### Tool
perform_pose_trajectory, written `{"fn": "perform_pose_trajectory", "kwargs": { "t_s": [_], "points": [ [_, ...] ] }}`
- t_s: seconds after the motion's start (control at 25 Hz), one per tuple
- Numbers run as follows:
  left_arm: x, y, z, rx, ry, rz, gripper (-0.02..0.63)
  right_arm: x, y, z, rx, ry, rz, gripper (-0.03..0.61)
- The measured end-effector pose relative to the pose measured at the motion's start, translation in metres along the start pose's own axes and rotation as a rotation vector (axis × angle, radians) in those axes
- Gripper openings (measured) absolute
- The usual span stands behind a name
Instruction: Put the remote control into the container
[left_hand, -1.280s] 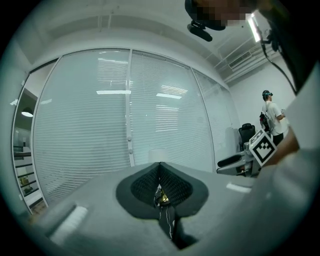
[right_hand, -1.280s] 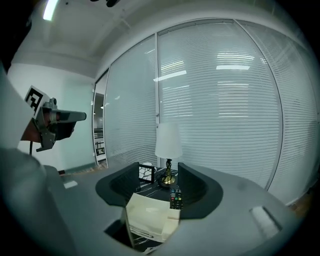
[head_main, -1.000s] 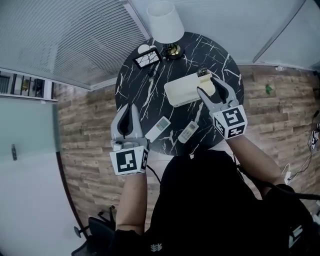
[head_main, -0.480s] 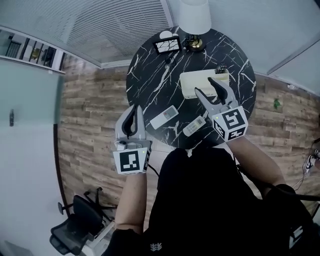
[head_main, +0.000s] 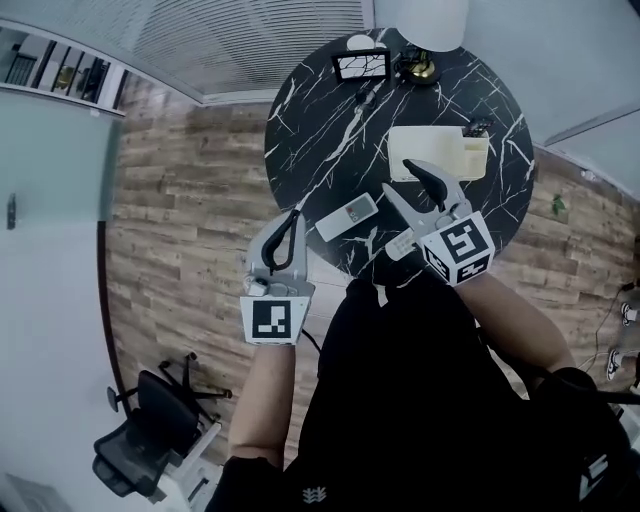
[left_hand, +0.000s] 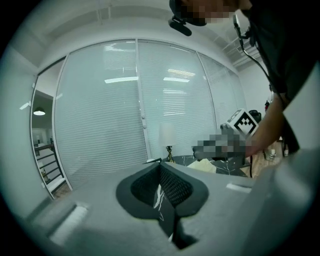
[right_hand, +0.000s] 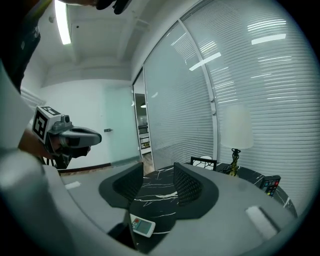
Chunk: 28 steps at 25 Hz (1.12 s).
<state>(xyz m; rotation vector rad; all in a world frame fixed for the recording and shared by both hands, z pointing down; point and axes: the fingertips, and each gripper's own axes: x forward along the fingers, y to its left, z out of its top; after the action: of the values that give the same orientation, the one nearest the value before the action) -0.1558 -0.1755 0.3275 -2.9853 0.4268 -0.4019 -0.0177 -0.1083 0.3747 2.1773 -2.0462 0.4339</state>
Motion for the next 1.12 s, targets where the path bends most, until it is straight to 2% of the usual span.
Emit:
{"fn": "perform_pose_trajectory", "kwargs": {
  "t_s": [0.4, 0.56, 0.8, 1.04, 1.08, 1.12],
  "points": [
    [0.006, 0.014, -0.077, -0.020, 0.050, -0.158, 0.002, 0.022, 0.028, -0.037, -0.010, 0.107, -0.051, 0.189],
    [0.011, 0.013, -0.110, -0.030, 0.101, -0.213, 0.002, 0.024, 0.032, -0.051, 0.001, 0.135, -0.099, 0.186],
    [0.014, 0.002, -0.141, -0.007, 0.121, -0.306, 0.002, 0.024, 0.034, -0.066, 0.027, 0.153, -0.175, 0.186],
    [0.015, -0.012, -0.192, -0.012, 0.184, -0.404, 0.003, 0.014, 0.021, -0.084, 0.060, 0.161, -0.274, 0.186],
    [0.015, -0.015, -0.201, -0.027, 0.201, -0.421, 0.011, 0.012, 0.019, -0.089, 0.062, 0.172, -0.292, 0.186],
    [0.016, -0.019, -0.212, -0.040, 0.221, -0.439, 0.048, 0.010, 0.017, -0.094, 0.065, 0.182, -0.306, 0.186]
  ]
}}
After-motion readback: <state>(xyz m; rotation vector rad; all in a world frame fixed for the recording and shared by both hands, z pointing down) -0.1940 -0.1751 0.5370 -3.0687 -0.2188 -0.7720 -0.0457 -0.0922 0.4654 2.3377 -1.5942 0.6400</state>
